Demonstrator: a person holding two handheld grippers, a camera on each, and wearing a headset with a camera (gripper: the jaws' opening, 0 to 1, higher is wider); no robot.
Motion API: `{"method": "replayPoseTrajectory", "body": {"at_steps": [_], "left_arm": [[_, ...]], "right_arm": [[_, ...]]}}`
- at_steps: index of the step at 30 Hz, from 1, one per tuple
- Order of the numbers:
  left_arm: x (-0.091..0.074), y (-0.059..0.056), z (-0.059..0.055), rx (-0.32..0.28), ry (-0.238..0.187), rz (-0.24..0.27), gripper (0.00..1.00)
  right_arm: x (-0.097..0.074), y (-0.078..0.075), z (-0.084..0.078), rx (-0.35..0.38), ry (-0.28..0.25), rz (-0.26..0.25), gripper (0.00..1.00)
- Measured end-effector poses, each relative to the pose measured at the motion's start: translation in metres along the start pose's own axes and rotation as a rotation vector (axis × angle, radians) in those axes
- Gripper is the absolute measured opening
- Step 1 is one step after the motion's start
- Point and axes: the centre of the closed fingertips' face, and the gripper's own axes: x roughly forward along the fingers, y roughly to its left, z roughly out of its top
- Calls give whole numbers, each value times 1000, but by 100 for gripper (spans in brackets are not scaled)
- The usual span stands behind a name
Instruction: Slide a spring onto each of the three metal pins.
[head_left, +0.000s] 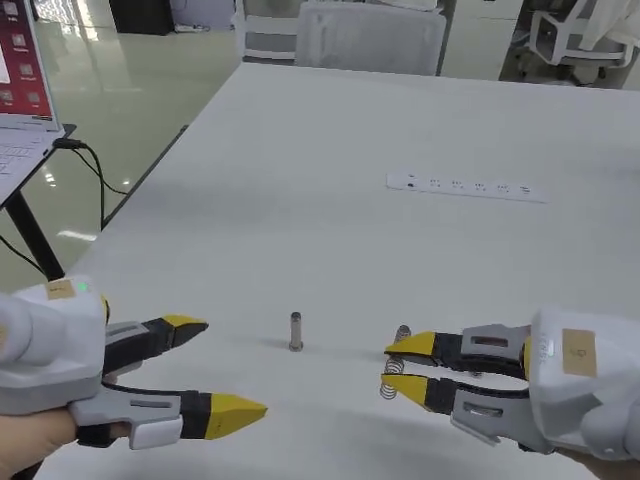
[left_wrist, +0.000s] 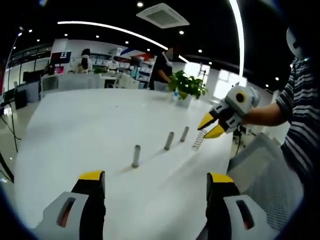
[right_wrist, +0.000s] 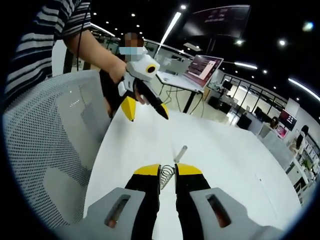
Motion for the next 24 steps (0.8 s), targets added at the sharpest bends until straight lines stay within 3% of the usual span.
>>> {"method": "replayPoseTrajectory", "body": {"at_steps": [6,13,24], "left_arm": [[-2,7,-1,36,-3,28,98],[-4,10,-3,40,-9,41,98],[-3,17,1,32,-20,60,98]], "right_arm": [[2,0,0,-1,5,-4,8],[10,-1,1,13,2,-1,8],[33,-22,17,8,-31,-17,8]]}}
